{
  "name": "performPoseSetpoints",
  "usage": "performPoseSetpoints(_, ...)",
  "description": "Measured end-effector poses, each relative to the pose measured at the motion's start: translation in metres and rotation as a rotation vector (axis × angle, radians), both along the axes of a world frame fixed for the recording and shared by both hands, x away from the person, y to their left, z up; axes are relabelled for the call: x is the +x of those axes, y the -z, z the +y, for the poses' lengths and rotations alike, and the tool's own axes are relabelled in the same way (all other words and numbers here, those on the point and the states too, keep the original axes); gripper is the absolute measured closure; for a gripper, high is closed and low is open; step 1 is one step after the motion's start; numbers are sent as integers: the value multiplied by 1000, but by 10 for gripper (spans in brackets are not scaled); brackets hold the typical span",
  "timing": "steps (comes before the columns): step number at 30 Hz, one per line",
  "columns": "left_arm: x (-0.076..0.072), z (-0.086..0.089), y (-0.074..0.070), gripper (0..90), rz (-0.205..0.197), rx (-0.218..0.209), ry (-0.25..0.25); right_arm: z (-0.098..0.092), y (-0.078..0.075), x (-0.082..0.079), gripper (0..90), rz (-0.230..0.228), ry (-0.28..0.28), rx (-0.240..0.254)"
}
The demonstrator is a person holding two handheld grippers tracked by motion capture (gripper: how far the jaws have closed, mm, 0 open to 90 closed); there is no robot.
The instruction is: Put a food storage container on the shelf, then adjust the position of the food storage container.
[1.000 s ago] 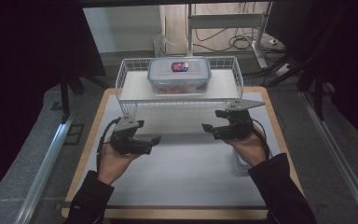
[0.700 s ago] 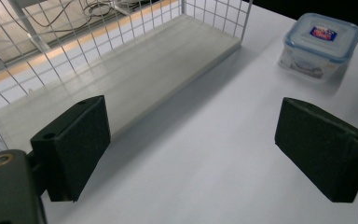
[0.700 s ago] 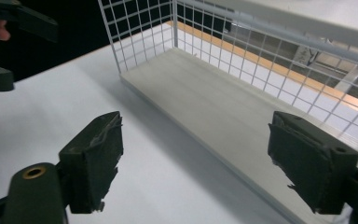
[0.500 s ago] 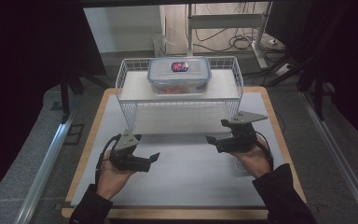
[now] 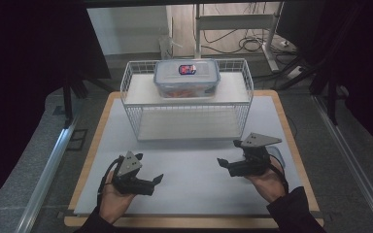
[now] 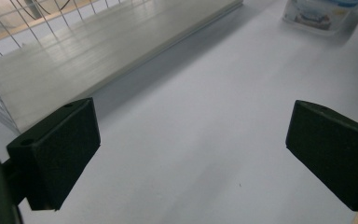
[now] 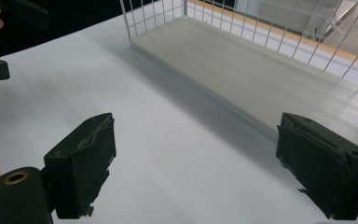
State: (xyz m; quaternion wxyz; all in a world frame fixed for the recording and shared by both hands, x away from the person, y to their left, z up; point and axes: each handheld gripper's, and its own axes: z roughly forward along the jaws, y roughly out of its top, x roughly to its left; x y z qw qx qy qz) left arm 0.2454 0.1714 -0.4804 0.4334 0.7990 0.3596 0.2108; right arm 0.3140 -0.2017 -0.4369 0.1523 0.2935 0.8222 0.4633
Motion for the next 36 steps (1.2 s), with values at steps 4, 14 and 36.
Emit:
performPoseSetpoints(4, -5, -3, 12, 28, -7, 18, -7, -1, 10, -6, 116, 8, -1, -13)
performPoseSetpoints(14, -13, -9, 27, 31, -23, 110, -14, 0, 31, -19, 105, 24, -13, -69)
performPoseSetpoints(36, -11, -5, 32, 31, -4, 87, -20, -19, 40, -10, 246, 115, 123, -125)
